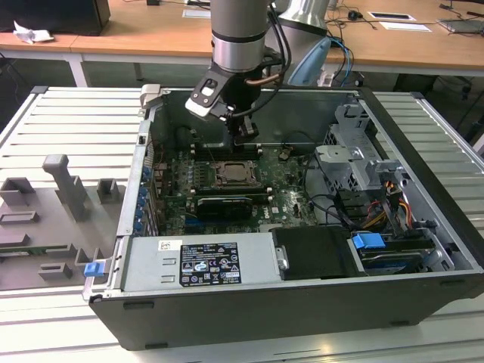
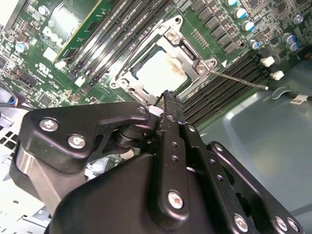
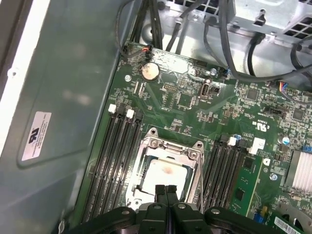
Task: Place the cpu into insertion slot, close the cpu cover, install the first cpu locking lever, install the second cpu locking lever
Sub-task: 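Install the first cpu locking lever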
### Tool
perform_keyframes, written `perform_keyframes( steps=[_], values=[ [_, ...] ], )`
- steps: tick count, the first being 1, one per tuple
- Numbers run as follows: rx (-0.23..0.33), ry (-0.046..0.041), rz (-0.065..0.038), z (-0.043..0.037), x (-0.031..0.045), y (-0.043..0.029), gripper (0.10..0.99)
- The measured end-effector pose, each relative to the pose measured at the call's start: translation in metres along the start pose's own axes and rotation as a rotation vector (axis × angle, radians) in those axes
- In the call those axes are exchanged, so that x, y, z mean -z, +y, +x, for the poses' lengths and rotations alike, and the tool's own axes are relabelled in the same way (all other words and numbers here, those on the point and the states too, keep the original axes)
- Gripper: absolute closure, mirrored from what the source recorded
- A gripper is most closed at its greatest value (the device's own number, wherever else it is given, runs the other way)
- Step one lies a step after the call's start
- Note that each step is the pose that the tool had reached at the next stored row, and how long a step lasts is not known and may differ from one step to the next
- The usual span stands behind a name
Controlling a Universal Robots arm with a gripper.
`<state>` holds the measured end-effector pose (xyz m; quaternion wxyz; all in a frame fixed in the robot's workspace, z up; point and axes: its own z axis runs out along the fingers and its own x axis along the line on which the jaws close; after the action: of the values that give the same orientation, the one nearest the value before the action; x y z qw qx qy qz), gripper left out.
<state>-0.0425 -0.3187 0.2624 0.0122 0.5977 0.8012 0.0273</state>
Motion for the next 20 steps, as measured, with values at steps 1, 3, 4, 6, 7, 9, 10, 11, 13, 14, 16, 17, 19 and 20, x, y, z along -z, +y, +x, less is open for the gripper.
perform_keyframes(
  steps=[1,3,4,6,7,9,10,11,13,14,16,17,19,20],
  values=[
    [0.011,0.0005,0.0,0.0,0.0,0.0,0.98],
    [0.036,0.002,0.001,0.0,0.0,0.0,0.98],
    [0.051,0.0029,0.001,0.0,0.0,0.0,0.98],
    [0.07,0.004,0.001,0.0,0.0,0.0,0.98],
    [0.077,0.0044,0.001,0.0,0.0,0.0,0.98],
    [0.094,0.0053,0.001,0.0,0.0,0.0,0.98],
    [0.102,0.0058,0.001,0.0,0.0,0.0,0.98],
    [0.109,0.0062,0.002,0.0,0.0,0.0,0.98],
    [0.131,0.0073,0.002,0.0,0.0,0.0,0.98],
    [0.137,0.0076,0.002,0.0,0.0,0.0,0.98],
    [0.151,0.0084,0.002,0.0,0.0,0.0,0.98],
    [0.158,0.0088,0.002,0.0,0.0,0.0,0.98],
    [0.171,0.0094,0.002,0.0,0.0001,0.0,0.98],
    [0.181,0.0099,0.003,0.0,0.0,0.0,0.98]
  ],
)
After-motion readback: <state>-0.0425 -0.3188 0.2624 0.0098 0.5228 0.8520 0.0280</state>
